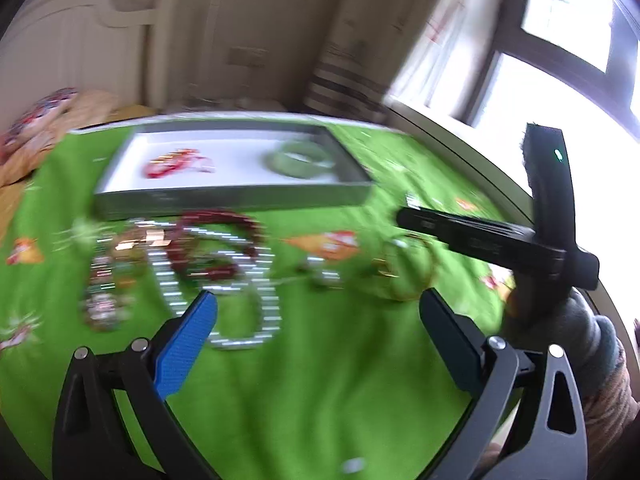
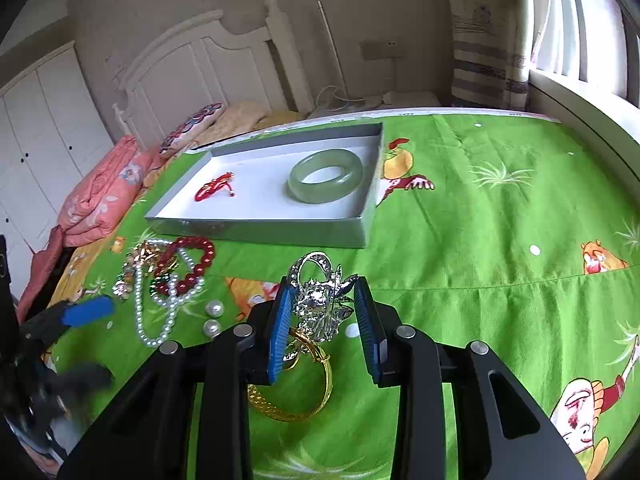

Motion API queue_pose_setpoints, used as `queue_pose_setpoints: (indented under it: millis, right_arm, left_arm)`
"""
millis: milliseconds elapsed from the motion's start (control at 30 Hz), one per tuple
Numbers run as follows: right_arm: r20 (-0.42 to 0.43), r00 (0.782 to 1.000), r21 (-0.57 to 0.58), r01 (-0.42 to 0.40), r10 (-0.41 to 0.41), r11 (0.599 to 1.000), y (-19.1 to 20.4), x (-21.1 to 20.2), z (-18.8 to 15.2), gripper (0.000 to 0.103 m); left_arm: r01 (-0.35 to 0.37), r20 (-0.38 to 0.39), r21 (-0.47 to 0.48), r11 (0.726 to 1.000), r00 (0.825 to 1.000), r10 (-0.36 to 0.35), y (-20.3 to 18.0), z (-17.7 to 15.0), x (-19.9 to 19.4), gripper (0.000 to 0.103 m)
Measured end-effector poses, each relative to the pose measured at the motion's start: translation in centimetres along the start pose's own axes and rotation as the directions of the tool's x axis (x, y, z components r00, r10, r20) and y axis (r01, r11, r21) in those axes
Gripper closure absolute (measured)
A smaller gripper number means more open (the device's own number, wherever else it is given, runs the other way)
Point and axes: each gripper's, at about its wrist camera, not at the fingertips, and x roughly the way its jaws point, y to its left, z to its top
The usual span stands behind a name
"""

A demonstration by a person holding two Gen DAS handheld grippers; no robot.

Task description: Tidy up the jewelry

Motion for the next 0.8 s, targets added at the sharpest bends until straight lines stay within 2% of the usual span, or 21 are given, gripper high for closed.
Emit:
queue_pose_setpoints:
  millis: [100,200,233,300,367,467,733,800]
  right_arm:
    - [0.004,0.999,0.004,-0.04,0.04,0.999,-0.1,-0.6,-0.3,0.07]
    - [0.012,0.997,0.021,-0.08,0.08,0.997,-0.5,-1.1,-0.6,0.07]
    - [0.015,0.995,0.025,-0.099,0.099,0.995,-0.6,-1.3,-0.6,0.07]
    - [0.021,0.992,0.018,-0.122,0.121,0.992,-0.6,-1.5,-0.7,0.07]
    - [0.025,0.99,0.005,-0.139,0.138,0.99,-0.4,-1.6,-0.8,0.07]
    - [0.03,0.986,-0.015,-0.166,0.167,0.986,-0.2,-2.0,-1.0,0.07]
    - [0.02,0.977,-0.053,-0.21,0.211,0.976,0.5,-2.5,-1.5,0.07]
    - [0.017,0.977,-0.059,-0.212,0.213,0.975,0.7,-2.5,-1.6,0.07]
  left_arm:
    - [0.035,-0.039,0.04,0.999,0.999,-0.034,-2.1,0.2,1.7,0.003]
    - [0.023,-0.068,0.09,0.996,0.998,-0.017,-3.6,0.1,3.5,0.004]
    - [0.023,-0.075,0.094,0.995,0.997,-0.016,-3.8,0.0,3.8,0.007]
    - [0.034,-0.098,0.092,0.995,0.995,-0.025,-4.1,0.0,4.8,0.022]
    - [0.051,-0.107,0.087,0.995,0.993,-0.041,-4.1,0.1,5.5,0.028]
    - [0.057,-0.115,0.091,0.994,0.992,-0.046,-3.9,0.3,6.1,0.03]
    - [0.079,-0.141,0.128,0.989,0.988,-0.06,-4.4,0.7,7.5,0.045]
    - [0.084,-0.157,0.14,0.987,0.986,-0.061,-4.6,0.9,7.9,0.057]
